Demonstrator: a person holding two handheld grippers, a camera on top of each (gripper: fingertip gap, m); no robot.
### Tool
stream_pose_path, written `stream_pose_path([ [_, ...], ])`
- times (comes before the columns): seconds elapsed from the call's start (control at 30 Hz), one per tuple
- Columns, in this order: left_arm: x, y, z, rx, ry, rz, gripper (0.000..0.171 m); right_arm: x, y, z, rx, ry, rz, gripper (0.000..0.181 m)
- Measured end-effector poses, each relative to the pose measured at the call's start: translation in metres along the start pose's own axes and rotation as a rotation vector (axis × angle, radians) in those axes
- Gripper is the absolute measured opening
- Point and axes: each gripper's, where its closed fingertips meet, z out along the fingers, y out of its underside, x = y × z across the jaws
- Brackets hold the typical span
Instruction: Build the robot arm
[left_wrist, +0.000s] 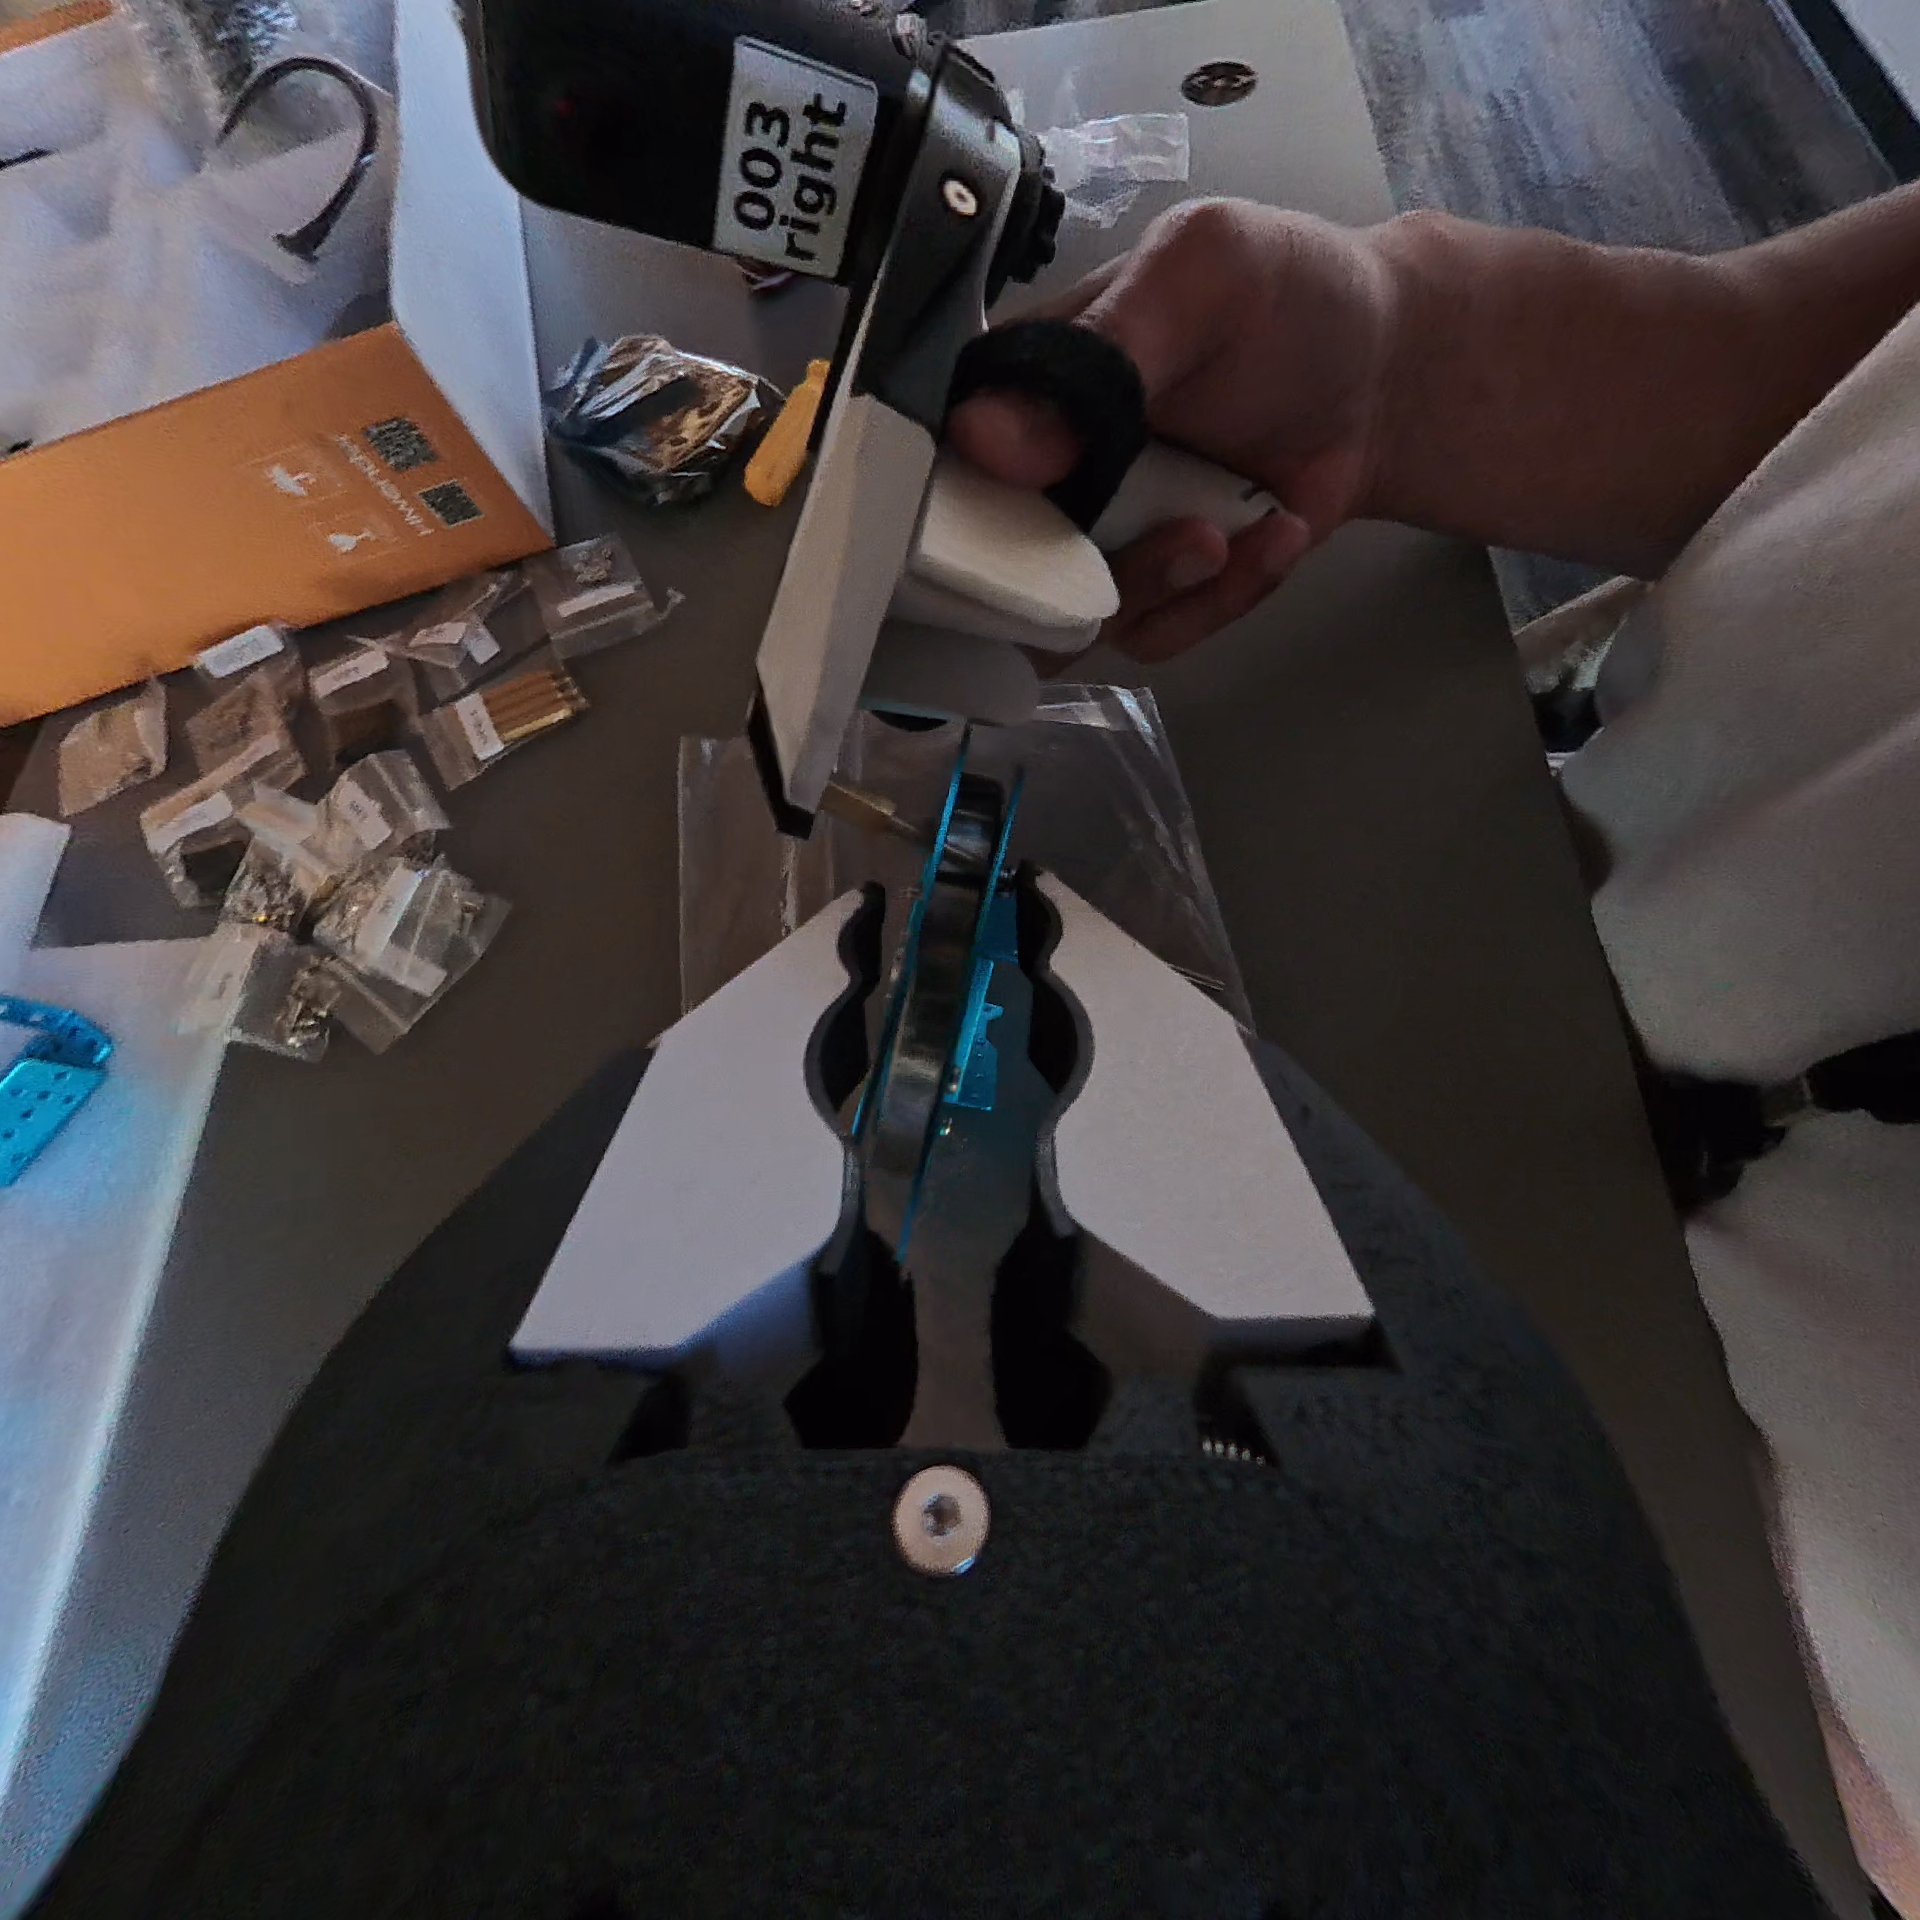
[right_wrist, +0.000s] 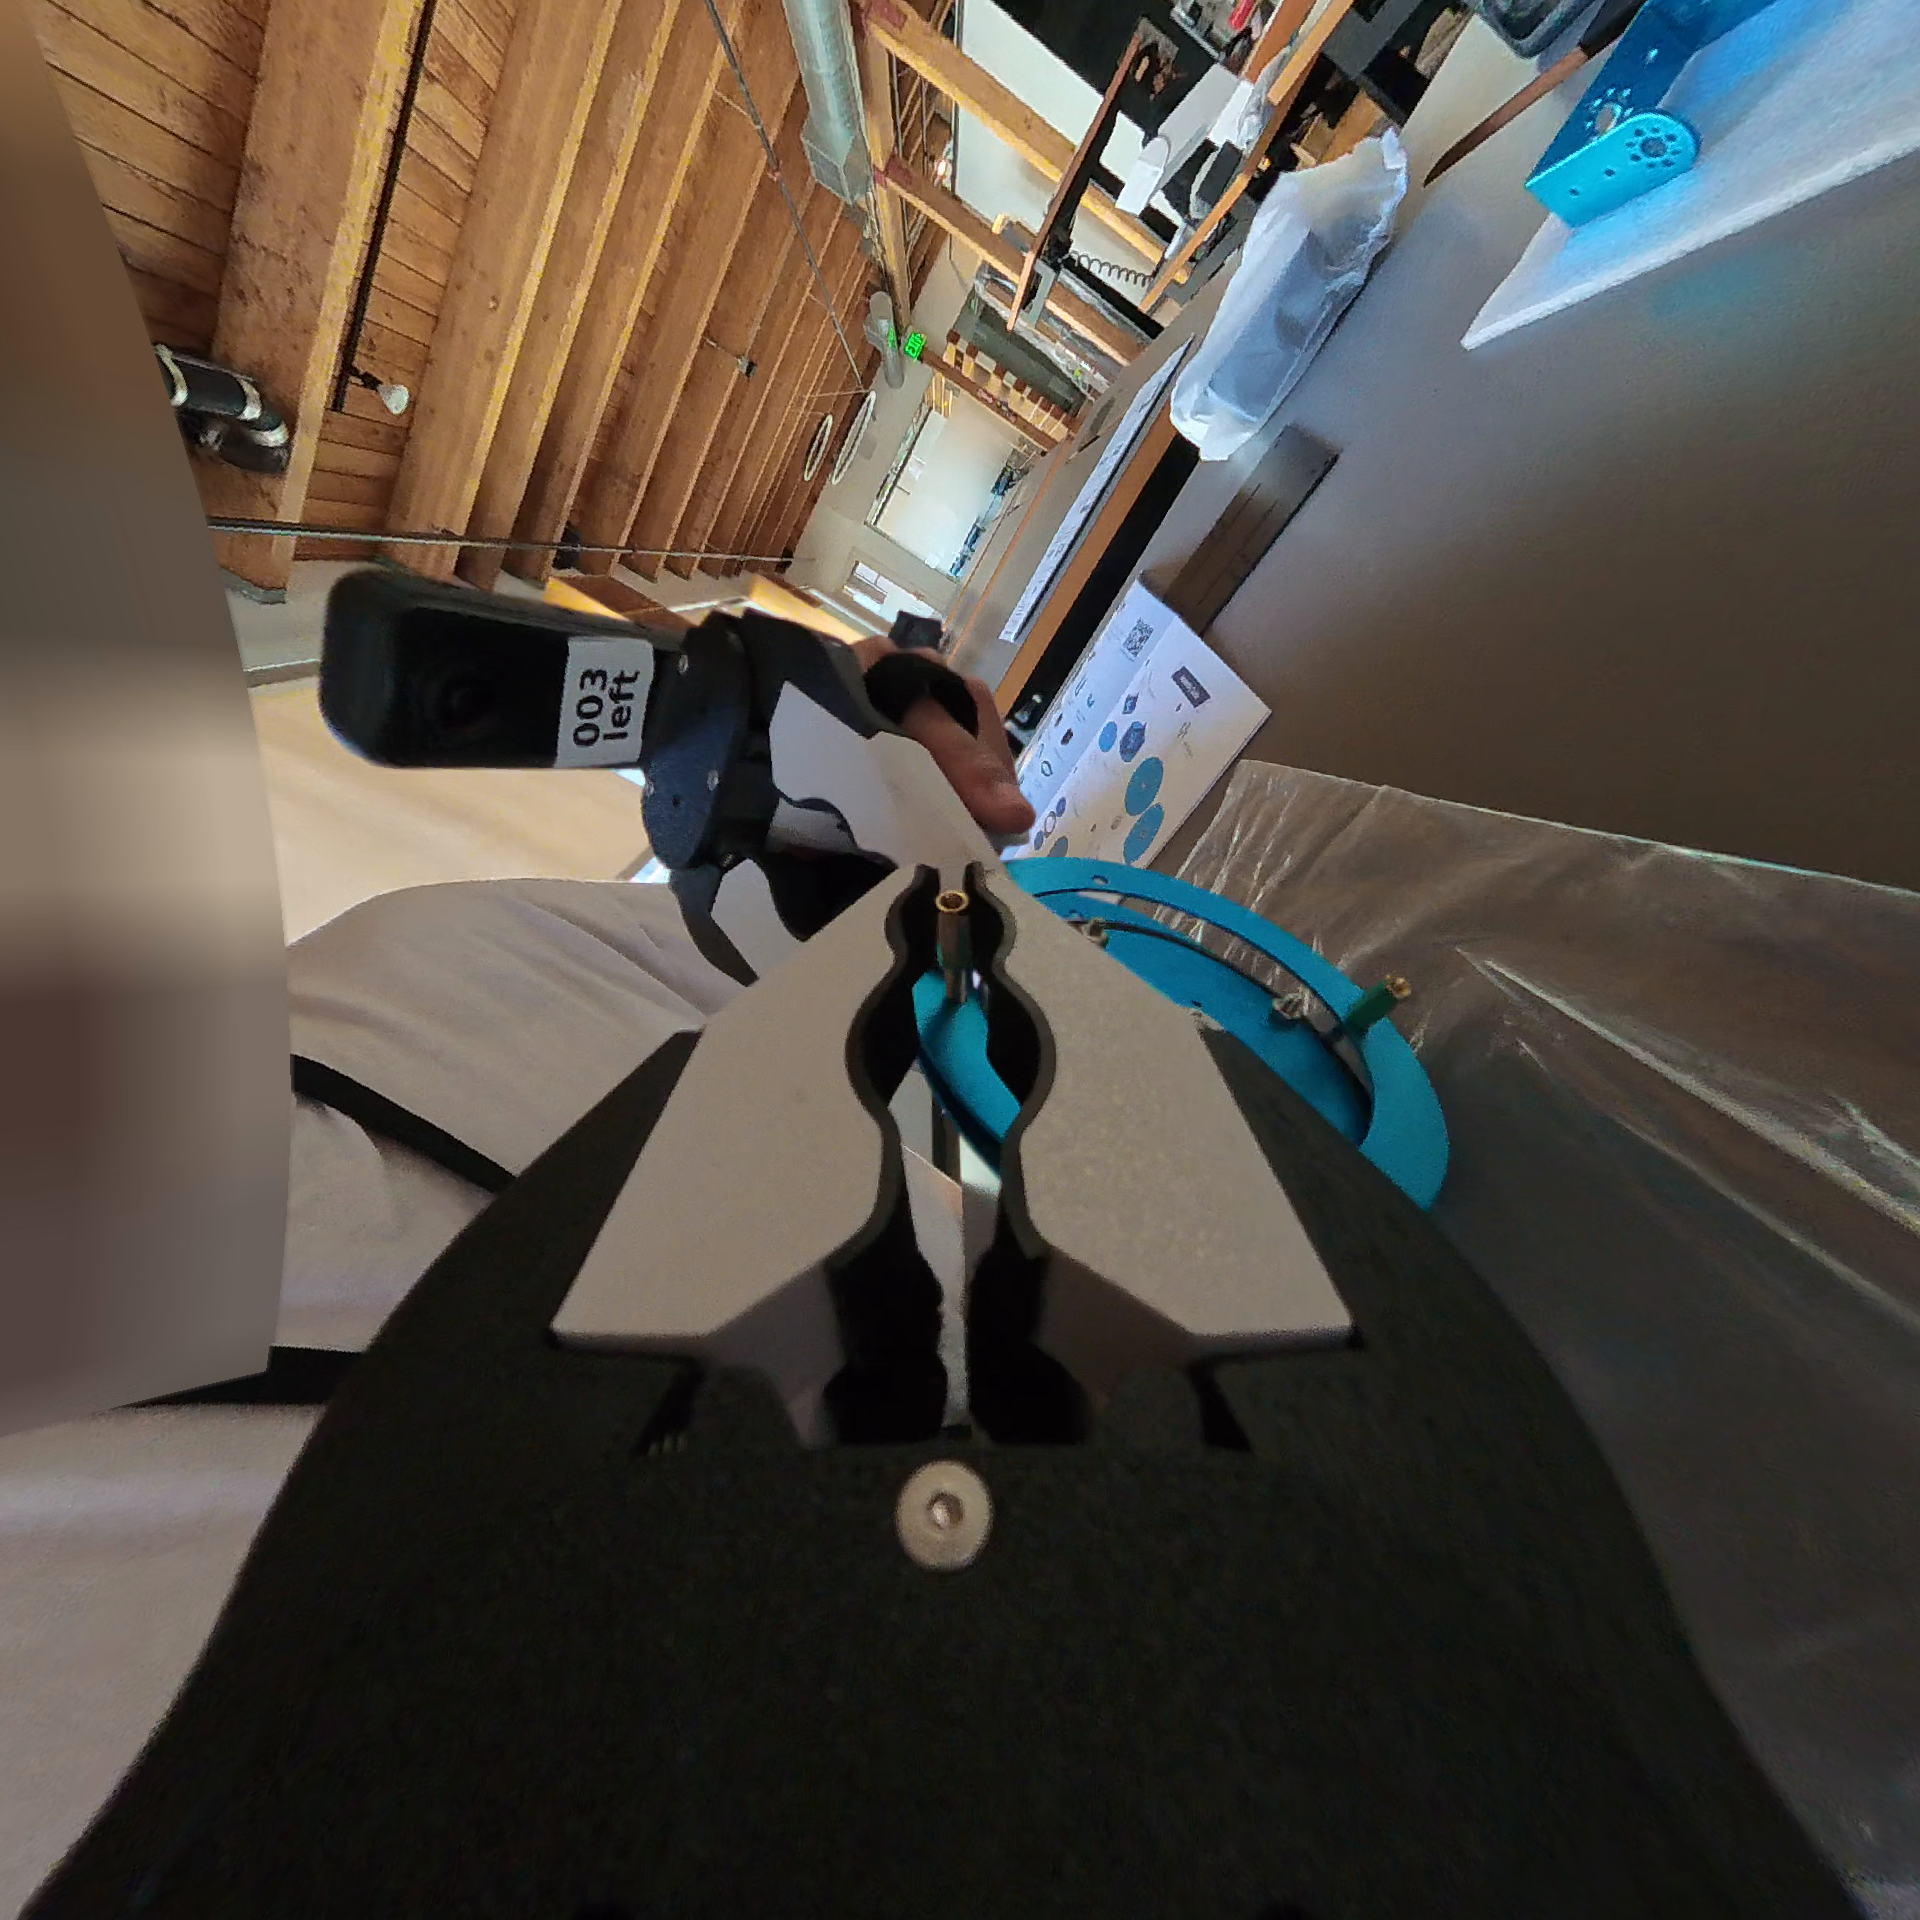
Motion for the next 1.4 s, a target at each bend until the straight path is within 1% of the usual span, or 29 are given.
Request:
stream_pose_path([
  [0.1, 0.002, 0.002, -0.002, -0.004, -0.035, 0.039, 0.019, -0.001, 0.002, 0.004, -0.027, -0.022, 0.01, 0.004],
  [0.23, 0.002, 0.003, -0.002, 0.0, 0.017, -0.057, 0.016, 0.005, 0.001, 0.007, -0.038, -0.025, 0.033, 0.004],
  [0.37, 0.002, 0.004, -0.002, 0.019, 0.032, -0.036, 0.015, 0.008, 0.0, 0.006, -0.03, -0.037, 0.062, 0.004],
  [0.4, 0.003, 0.004, -0.002, 0.021, 0.031, -0.01, 0.015, 0.008, 0.001, 0.006, -0.032, -0.049, 0.072, 0.004],
  [0.53, 0.006, 0.004, -0.001, 0.032, 0.026, 0.032, 0.014, 0.008, 0.0, 0.004, -0.014, -0.133, 0.146, 0.003],
  [0.63, 0.004, 0.004, -0.001, 0.05, 0.02, 0.017, 0.013, -0.007, -0.009, -0.003, 0.037, -0.3, 0.246, 0.002],
  [0.67, 0.004, 0.004, -0.001, 0.06, 0.022, 0.018, 0.013, -0.004, -0.008, -0.003, 0.033, -0.293, 0.252, 0.002],
  [0.73, 0.005, 0.004, -0.002, 0.066, 0.031, 0.016, 0.013, 0.015, -0.007, -0.003, 0.031, -0.148, 0.187, 0.007],
  [0.77, 0.005, 0.004, -0.001, 0.064, 0.03, 0.022, 0.013, 0.015, -0.007, -0.005, 0.031, -0.123, 0.144, 0.01],
  [0.8, 0.005, 0.004, -0.001, 0.063, 0.026, 0.031, 0.013, 0.011, -0.007, -0.006, 0.021, -0.128, 0.117, 0.012],
  [0.87, 0.005, 0.004, 0.0, 0.064, 0.021, 0.028, 0.013, 0.014, -0.001, -0.005, -0.036, -0.085, 0.099, 0.023],
  [0.9, 0.004, 0.003, 0.0, 0.065, 0.017, 0.023, 0.012, 0.015, 0.004, -0.004, -0.076, -0.066, 0.09, 0.025],
  [1.03, 0.0, 0.003, 0.001, 0.067, -0.004, 0.005, 0.012, 0.002, 0.014, 0.001, -0.148, -0.11, 0.086, 0.029],
  [1.17, -0.001, 0.004, -0.001, 0.075, -0.007, -0.002, 0.012, -0.005, 0.013, 0.0, -0.137, -0.143, 0.1, 0.037],
  [1.27, 0.001, 0.004, 0.0, 0.077, 0.001, 0.005, 0.012, -0.006, 0.014, -0.002, -0.12, -0.157, 0.1, 0.037],
  [1.33, 0.001, 0.004, 0.0, 0.074, -0.005, 0.014, 0.012, -0.005, 0.014, -0.003, -0.112, -0.167, 0.114, 0.035],
  [1.4, 0.002, 0.004, 0.0, 0.07, -0.006, 0.021, 0.012, 0.001, 0.013, -0.003, -0.101, -0.143, 0.107, 0.026],
])
